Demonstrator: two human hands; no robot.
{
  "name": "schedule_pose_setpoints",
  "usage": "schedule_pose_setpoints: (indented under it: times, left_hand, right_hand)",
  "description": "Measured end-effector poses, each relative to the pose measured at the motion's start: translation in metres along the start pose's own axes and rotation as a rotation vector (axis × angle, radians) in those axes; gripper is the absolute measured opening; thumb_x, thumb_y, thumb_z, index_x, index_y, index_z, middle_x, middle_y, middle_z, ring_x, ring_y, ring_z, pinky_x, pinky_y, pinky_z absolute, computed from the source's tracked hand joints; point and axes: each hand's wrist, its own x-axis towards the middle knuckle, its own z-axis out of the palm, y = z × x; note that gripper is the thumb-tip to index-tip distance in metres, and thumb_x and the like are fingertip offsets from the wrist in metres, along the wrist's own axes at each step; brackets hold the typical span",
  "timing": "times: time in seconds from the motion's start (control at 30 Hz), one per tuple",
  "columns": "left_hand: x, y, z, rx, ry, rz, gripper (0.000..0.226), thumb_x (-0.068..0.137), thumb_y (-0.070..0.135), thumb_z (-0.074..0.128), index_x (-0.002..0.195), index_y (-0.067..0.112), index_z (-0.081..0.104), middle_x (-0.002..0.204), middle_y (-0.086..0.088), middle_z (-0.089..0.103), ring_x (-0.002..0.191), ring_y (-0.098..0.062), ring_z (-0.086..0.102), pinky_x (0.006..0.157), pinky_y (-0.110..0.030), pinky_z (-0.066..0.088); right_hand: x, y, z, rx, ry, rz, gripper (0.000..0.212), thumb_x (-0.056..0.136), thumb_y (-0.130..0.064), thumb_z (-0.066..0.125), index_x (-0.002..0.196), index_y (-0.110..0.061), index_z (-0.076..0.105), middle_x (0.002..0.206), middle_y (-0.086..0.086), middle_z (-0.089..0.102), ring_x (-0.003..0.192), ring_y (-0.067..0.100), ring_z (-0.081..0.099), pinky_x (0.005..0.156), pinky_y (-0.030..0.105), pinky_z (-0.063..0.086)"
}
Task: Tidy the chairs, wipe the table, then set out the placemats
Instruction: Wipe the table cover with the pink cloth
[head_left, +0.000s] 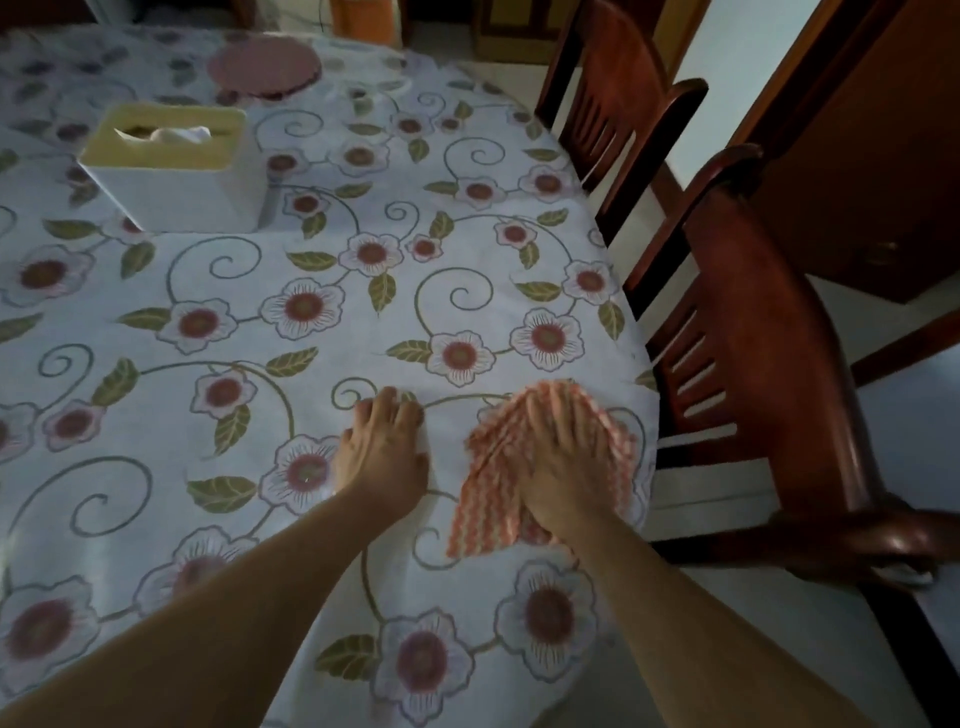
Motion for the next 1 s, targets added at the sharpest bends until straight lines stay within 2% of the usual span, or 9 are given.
schedule_pose_setpoints:
  times: [0.13,0.23,0.33,0.4,0.47,0.6,0.73,0.93,1.0]
  left_hand:
    - [0.035,-0.005,-0.003,-0.020,0.043,0.058,0.049,0.081,0.020,0.059,0.128,0.015,0.044,0.145,-0.007,0.031,0.127,-0.029,0.029,0.101,-0.043,0.036]
    - [0.062,-0.015,-0.012,-0.036,0.047,0.022,0.056,0.079,0.018,0.059,0.133,0.017,0.041,0.145,-0.005,0.029,0.128,-0.027,0.027,0.101,-0.044,0.036]
    - [0.085,-0.025,-0.022,-0.044,0.051,-0.015,0.053,0.080,0.017,0.058,0.130,0.017,0.042,0.146,-0.005,0.028,0.128,-0.026,0.026,0.101,-0.042,0.035]
    - [0.099,-0.028,-0.030,-0.046,0.062,-0.026,0.049,0.081,0.023,0.057,0.128,0.016,0.044,0.145,-0.005,0.030,0.126,-0.026,0.028,0.099,-0.042,0.036]
    - [0.113,-0.031,-0.038,-0.053,0.055,-0.036,0.054,0.081,0.027,0.059,0.130,0.014,0.043,0.143,-0.006,0.032,0.125,-0.027,0.030,0.099,-0.042,0.037]
    - [0.143,-0.042,-0.046,-0.019,0.072,-0.059,0.059,0.079,0.020,0.059,0.135,0.017,0.038,0.142,-0.006,0.033,0.126,-0.028,0.030,0.099,-0.043,0.040]
    - [0.176,-0.047,-0.053,-0.046,0.103,-0.097,0.051,0.080,0.019,0.056,0.129,0.017,0.042,0.137,-0.004,0.037,0.123,-0.027,0.034,0.096,-0.044,0.043]
    - [0.224,-0.060,-0.064,-0.083,0.138,-0.170,0.050,0.077,0.018,0.061,0.125,0.017,0.045,0.136,-0.004,0.037,0.123,-0.027,0.032,0.100,-0.043,0.039]
    - [0.239,-0.065,-0.070,-0.106,0.152,-0.228,0.047,0.079,0.019,0.061,0.124,0.016,0.047,0.138,-0.005,0.036,0.125,-0.028,0.031,0.101,-0.043,0.038]
  right_hand:
    - [0.057,0.023,-0.021,0.013,-0.032,0.179,0.070,0.096,-0.057,0.017,0.150,-0.023,-0.011,0.157,0.006,-0.020,0.145,0.026,-0.018,0.113,0.040,-0.015]
    - [0.079,0.012,-0.018,0.011,0.024,0.274,0.070,0.096,-0.053,0.020,0.151,-0.017,-0.004,0.158,0.014,-0.012,0.145,0.033,-0.011,0.116,0.050,-0.008]
    - [0.085,-0.028,-0.008,-0.028,0.025,-0.072,0.071,0.095,-0.052,0.006,0.150,-0.006,0.013,0.157,0.021,0.009,0.144,0.043,0.008,0.116,0.058,0.006]
    - [0.093,-0.051,-0.001,-0.070,-0.041,-0.392,0.070,0.094,-0.052,-0.012,0.149,-0.011,0.001,0.158,0.015,0.002,0.145,0.038,0.000,0.116,0.056,0.007]
    - [0.111,-0.056,-0.005,-0.025,-0.047,-0.487,0.064,0.093,-0.055,-0.007,0.147,-0.022,-0.008,0.158,0.004,-0.002,0.147,0.027,-0.005,0.118,0.049,0.002]
    - [0.174,-0.021,-0.017,0.000,0.031,-0.221,0.072,0.087,-0.064,-0.005,0.150,-0.030,0.005,0.159,-0.001,-0.002,0.147,0.027,-0.005,0.118,0.049,-0.002]
    - [0.250,0.004,-0.038,-0.042,0.037,0.116,0.072,0.092,-0.063,0.011,0.151,-0.027,-0.004,0.159,0.005,-0.014,0.146,0.028,-0.013,0.117,0.049,-0.006]
    - [0.322,-0.039,-0.046,-0.028,0.085,0.230,0.075,0.093,-0.052,0.029,0.152,-0.012,0.006,0.157,0.022,-0.003,0.144,0.041,-0.001,0.116,0.056,0.001]
    - [0.335,-0.063,-0.042,-0.030,0.077,0.019,0.072,0.092,-0.053,0.021,0.150,-0.010,0.019,0.156,0.024,0.010,0.143,0.043,0.011,0.115,0.059,0.008]
